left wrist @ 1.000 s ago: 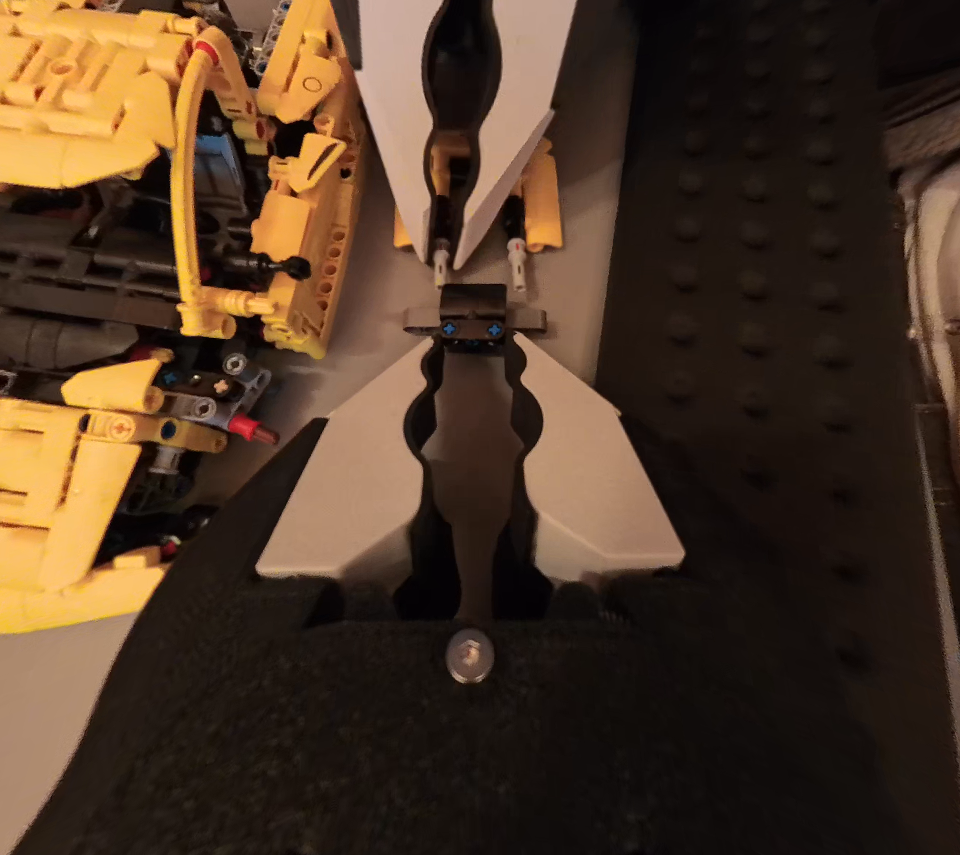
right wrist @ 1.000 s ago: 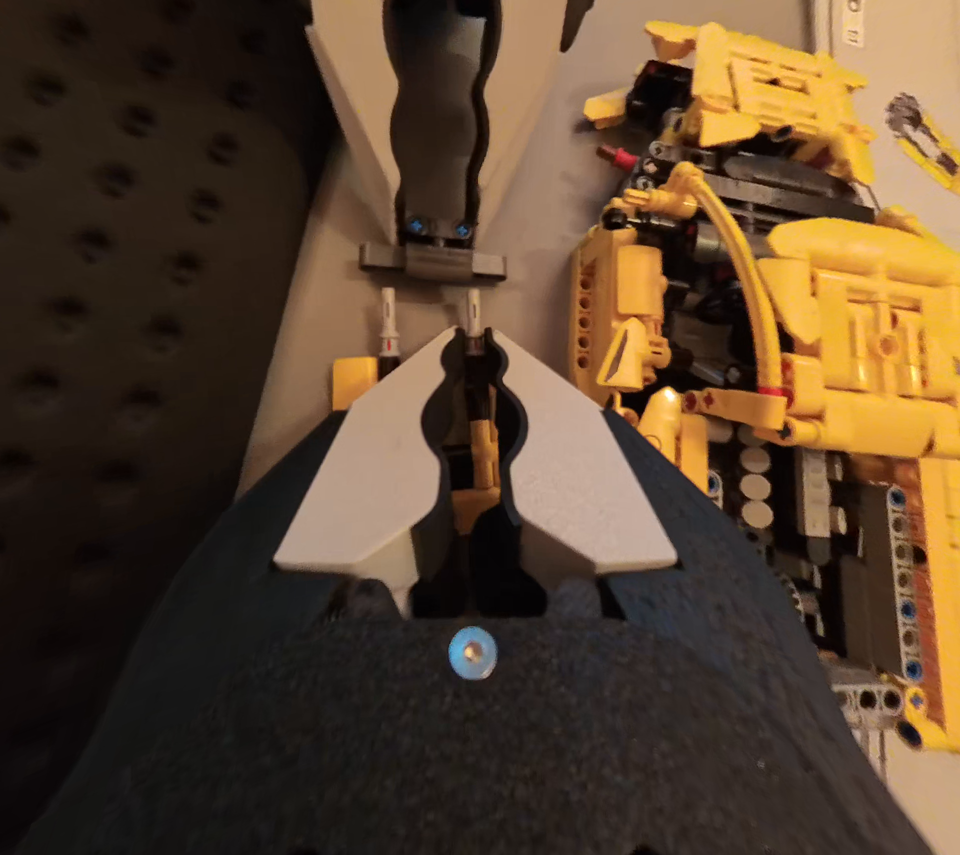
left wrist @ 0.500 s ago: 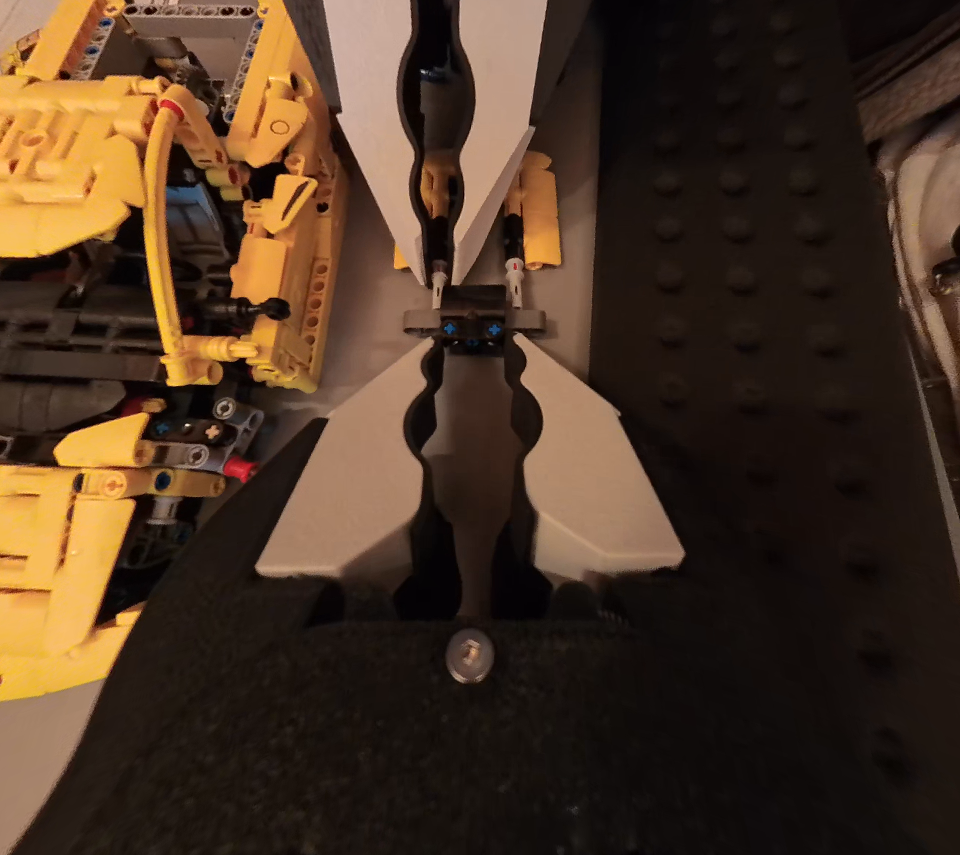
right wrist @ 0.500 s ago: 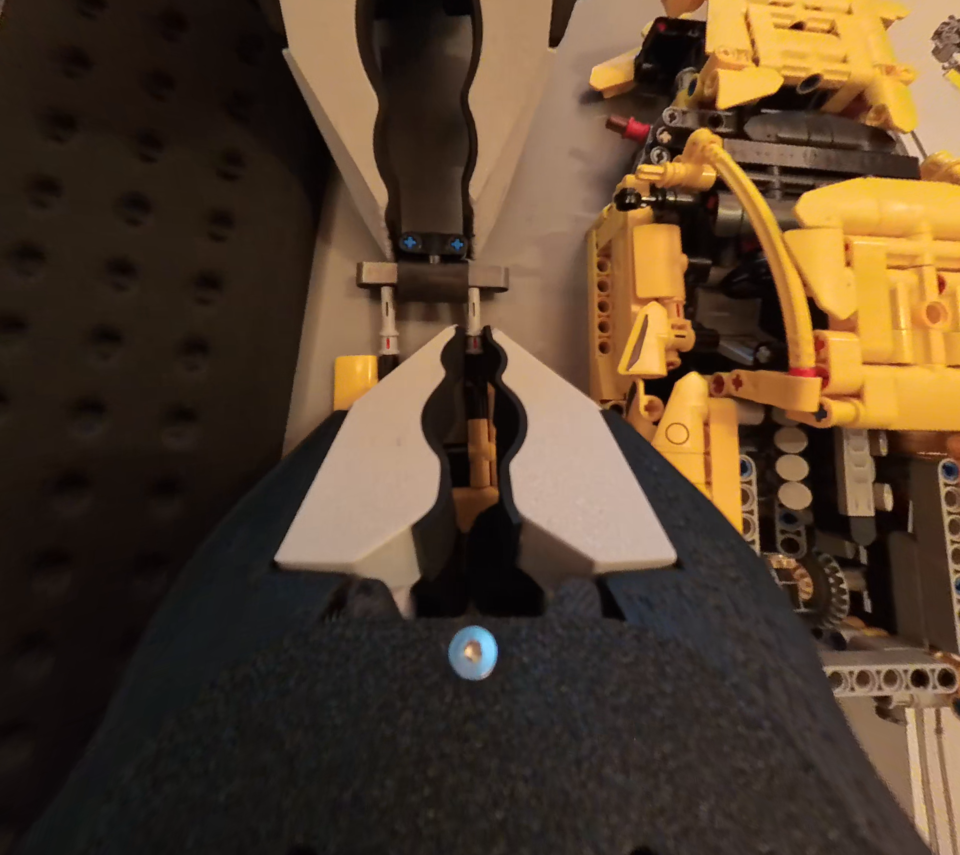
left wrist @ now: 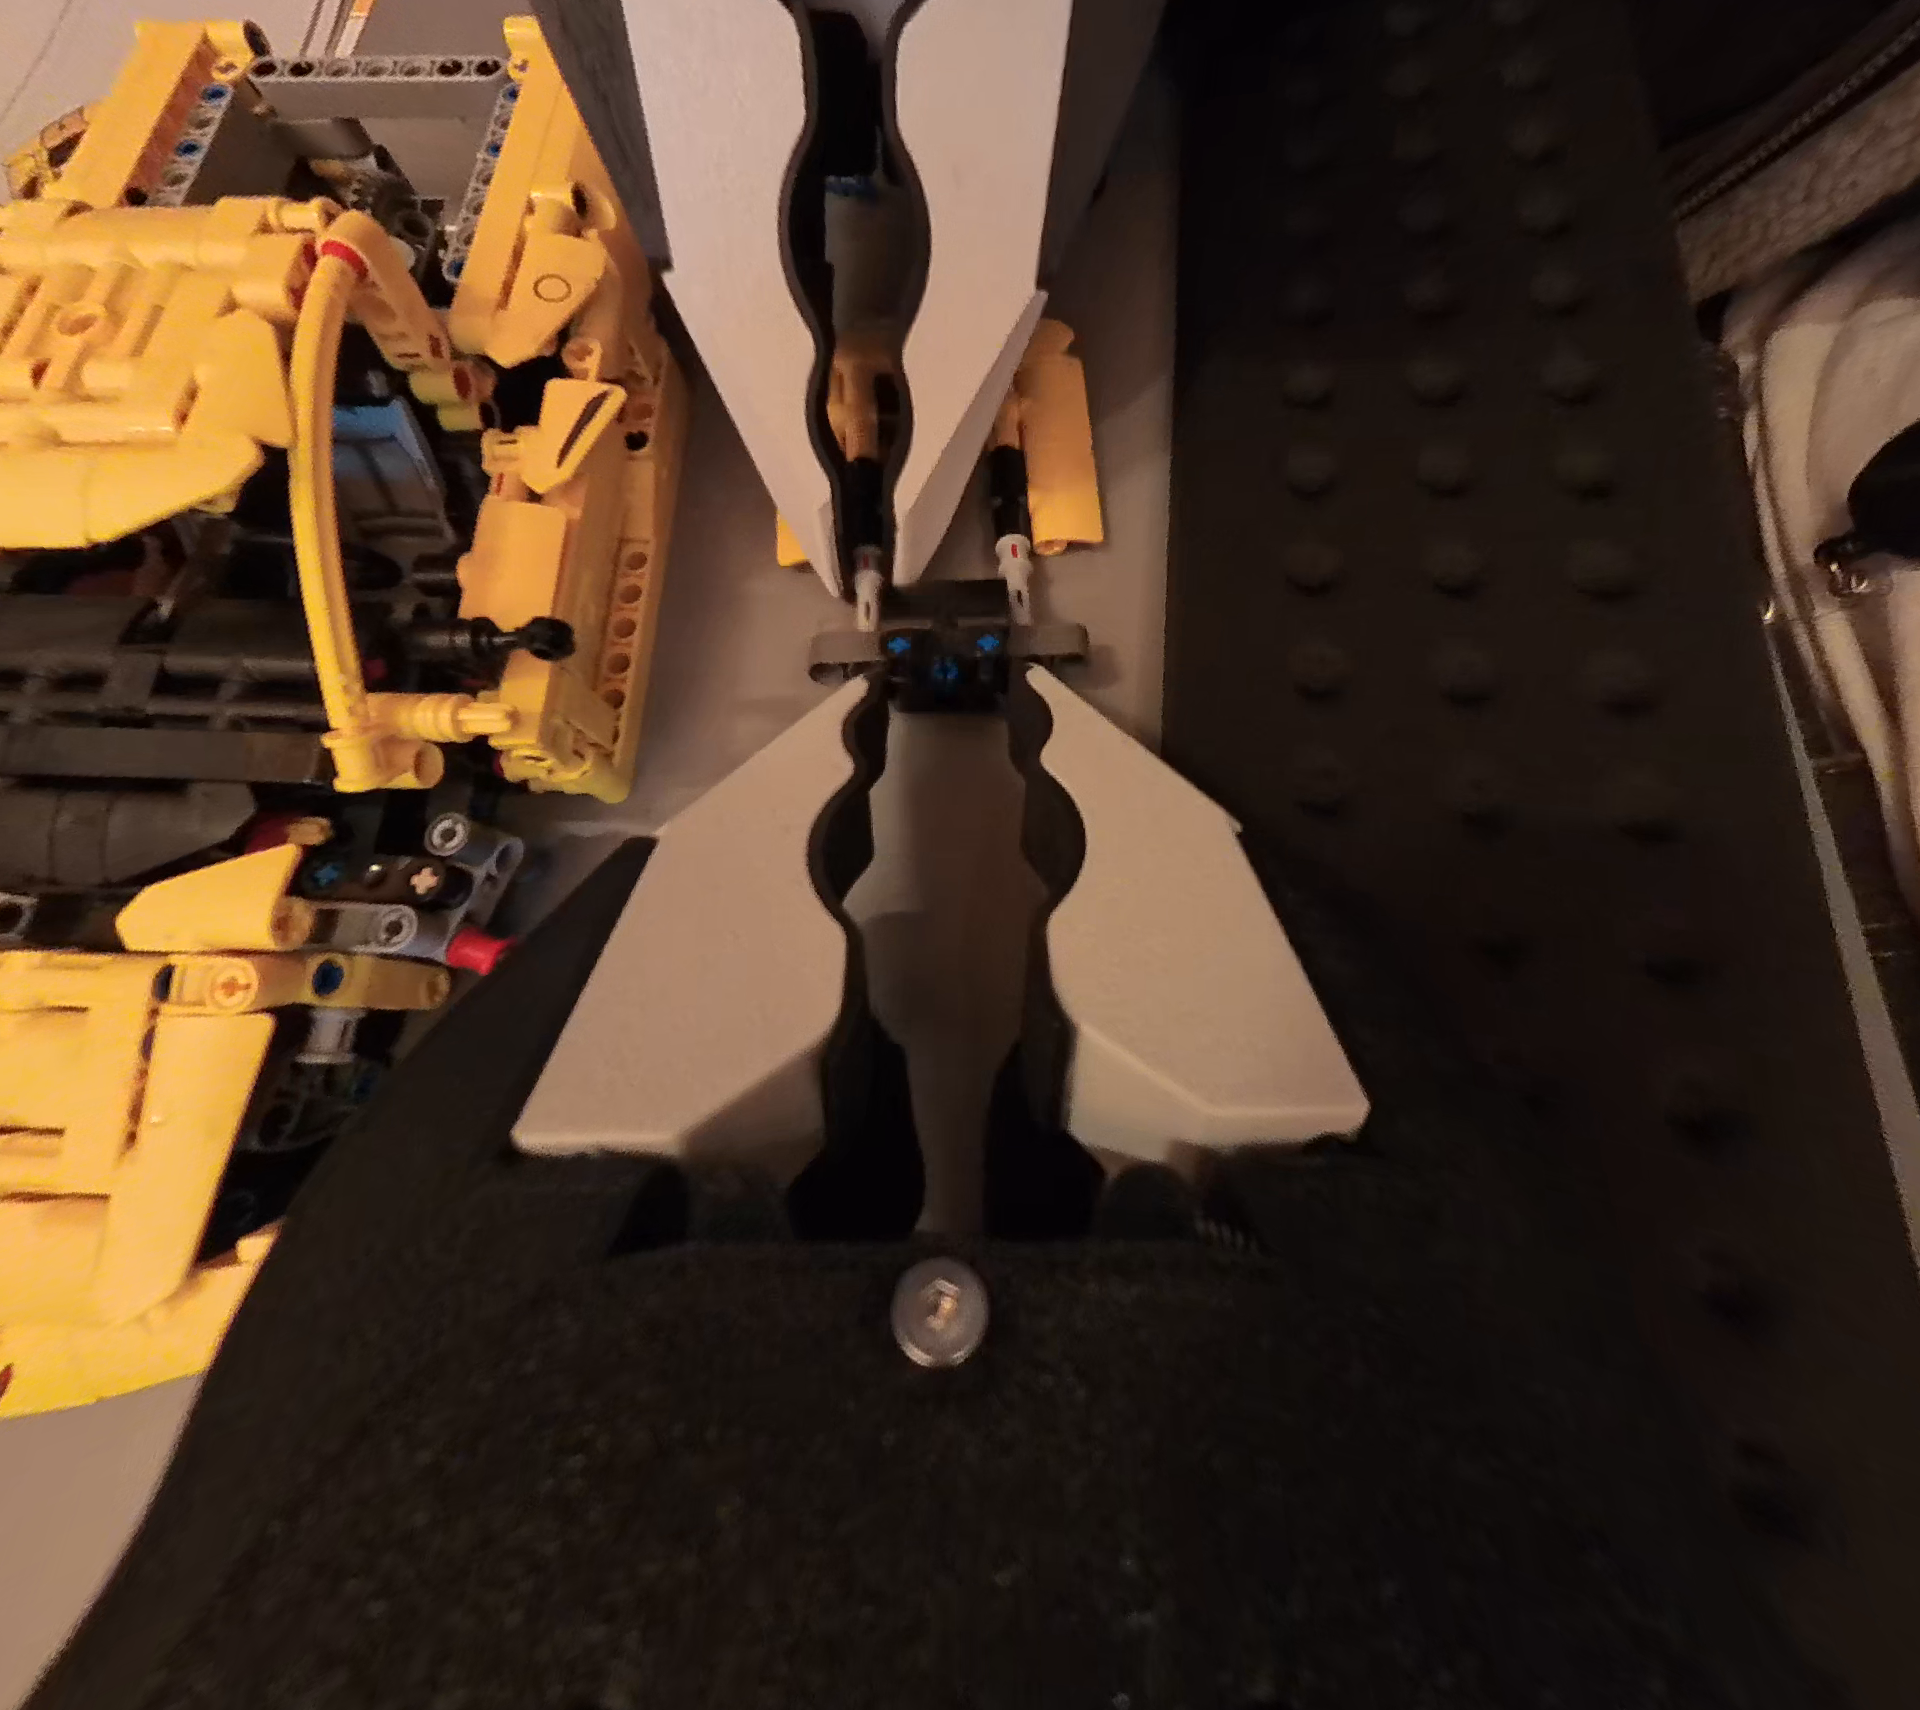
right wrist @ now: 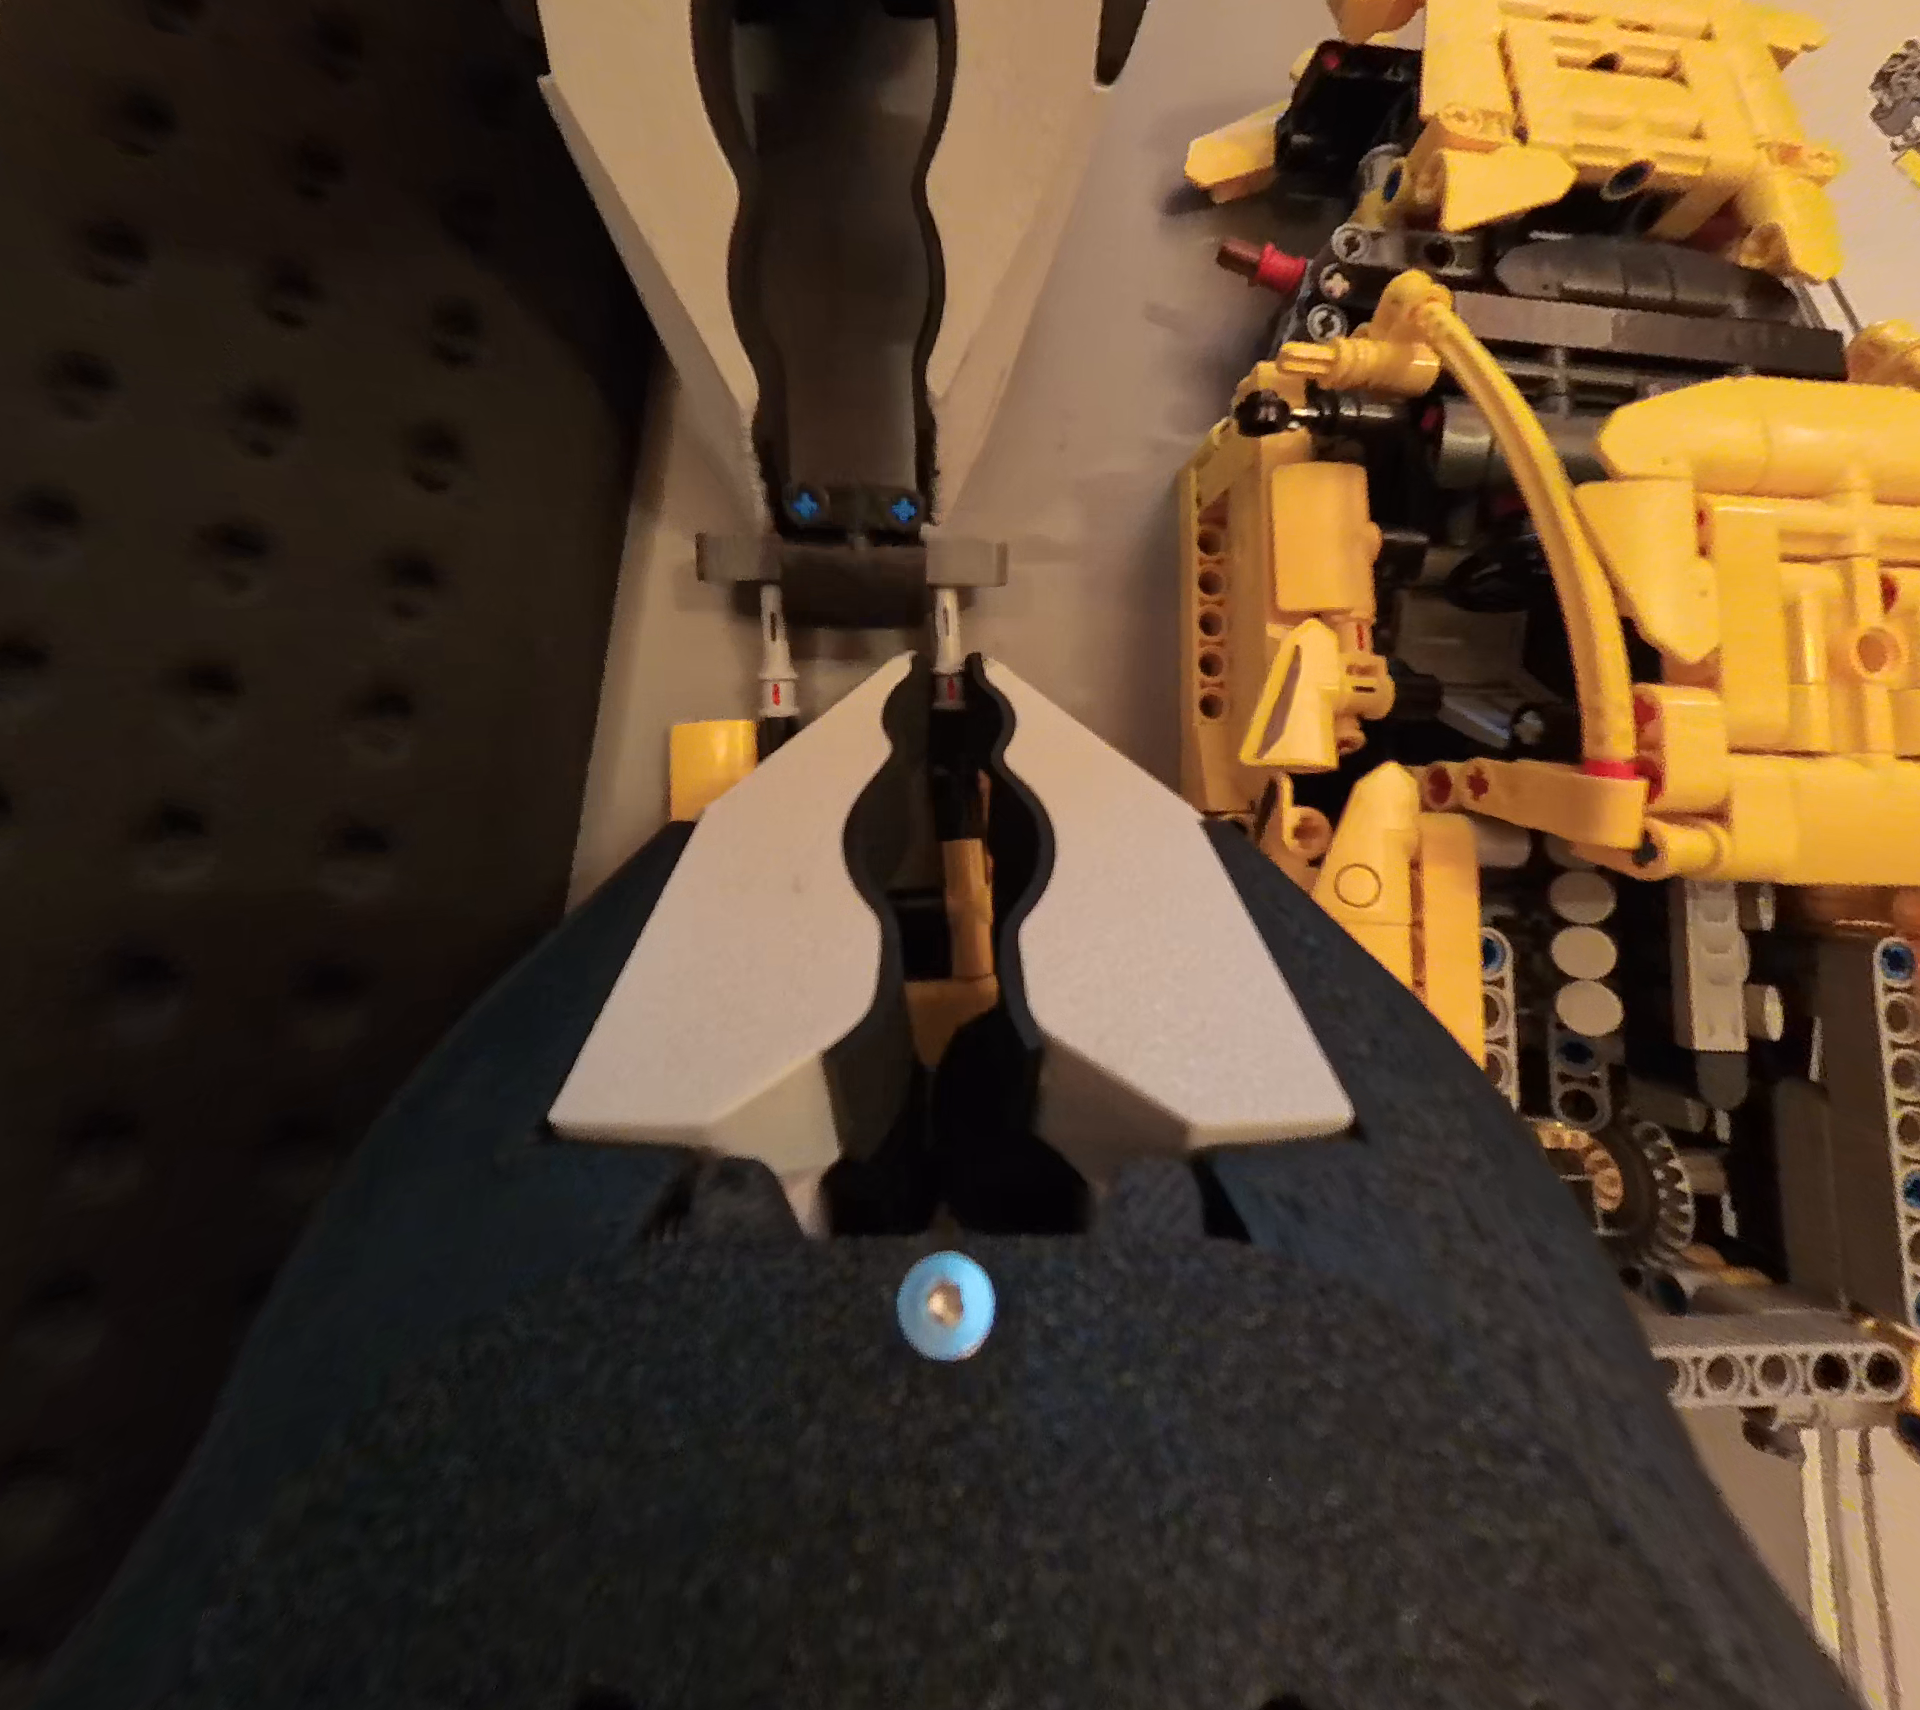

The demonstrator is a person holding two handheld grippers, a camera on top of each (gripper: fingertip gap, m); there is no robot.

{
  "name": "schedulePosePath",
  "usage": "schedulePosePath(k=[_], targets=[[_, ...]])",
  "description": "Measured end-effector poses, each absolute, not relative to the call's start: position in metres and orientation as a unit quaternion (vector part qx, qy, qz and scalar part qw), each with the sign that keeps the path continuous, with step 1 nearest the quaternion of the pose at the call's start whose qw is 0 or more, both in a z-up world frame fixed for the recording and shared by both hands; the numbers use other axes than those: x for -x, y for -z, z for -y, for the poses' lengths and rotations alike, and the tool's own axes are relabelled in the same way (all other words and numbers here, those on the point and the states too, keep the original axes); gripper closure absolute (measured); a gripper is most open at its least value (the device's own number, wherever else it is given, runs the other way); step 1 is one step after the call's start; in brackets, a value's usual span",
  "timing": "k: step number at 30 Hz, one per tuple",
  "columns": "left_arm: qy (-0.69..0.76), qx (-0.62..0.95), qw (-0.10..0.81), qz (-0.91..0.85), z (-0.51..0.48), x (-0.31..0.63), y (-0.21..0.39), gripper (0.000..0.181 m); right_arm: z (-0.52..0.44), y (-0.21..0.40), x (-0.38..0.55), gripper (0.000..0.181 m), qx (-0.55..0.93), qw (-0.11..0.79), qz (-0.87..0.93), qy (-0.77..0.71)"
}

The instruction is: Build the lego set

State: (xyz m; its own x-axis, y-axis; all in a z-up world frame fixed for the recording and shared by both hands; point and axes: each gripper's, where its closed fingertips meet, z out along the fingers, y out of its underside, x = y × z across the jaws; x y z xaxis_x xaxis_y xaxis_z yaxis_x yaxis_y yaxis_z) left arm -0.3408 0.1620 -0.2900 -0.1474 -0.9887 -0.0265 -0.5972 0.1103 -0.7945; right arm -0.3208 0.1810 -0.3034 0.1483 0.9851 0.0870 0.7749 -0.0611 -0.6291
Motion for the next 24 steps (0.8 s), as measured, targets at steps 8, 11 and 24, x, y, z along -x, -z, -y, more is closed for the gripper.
schedulePosePath(k=[8, 11, 24], targets=[[0.370, 0.568, 0.309, -0.667, -0.156, 0.336, 0.277, 0.159, -0.174, 0.303, 0.330, 0.175, 0.696, 0.285, 0.621, -0.221], [0.360, 0.576, 0.308, -0.666, -0.160, 0.341, 0.279, 0.159, -0.179, 0.303, 0.327, 0.175, 0.703, 0.288, 0.610, -0.227], [0.352, 0.626, 0.240, -0.653, -0.161, 0.353, 0.298, 0.161, -0.181, 0.302, 0.328, 0.175, 0.701, 0.301, 0.604, -0.230]])
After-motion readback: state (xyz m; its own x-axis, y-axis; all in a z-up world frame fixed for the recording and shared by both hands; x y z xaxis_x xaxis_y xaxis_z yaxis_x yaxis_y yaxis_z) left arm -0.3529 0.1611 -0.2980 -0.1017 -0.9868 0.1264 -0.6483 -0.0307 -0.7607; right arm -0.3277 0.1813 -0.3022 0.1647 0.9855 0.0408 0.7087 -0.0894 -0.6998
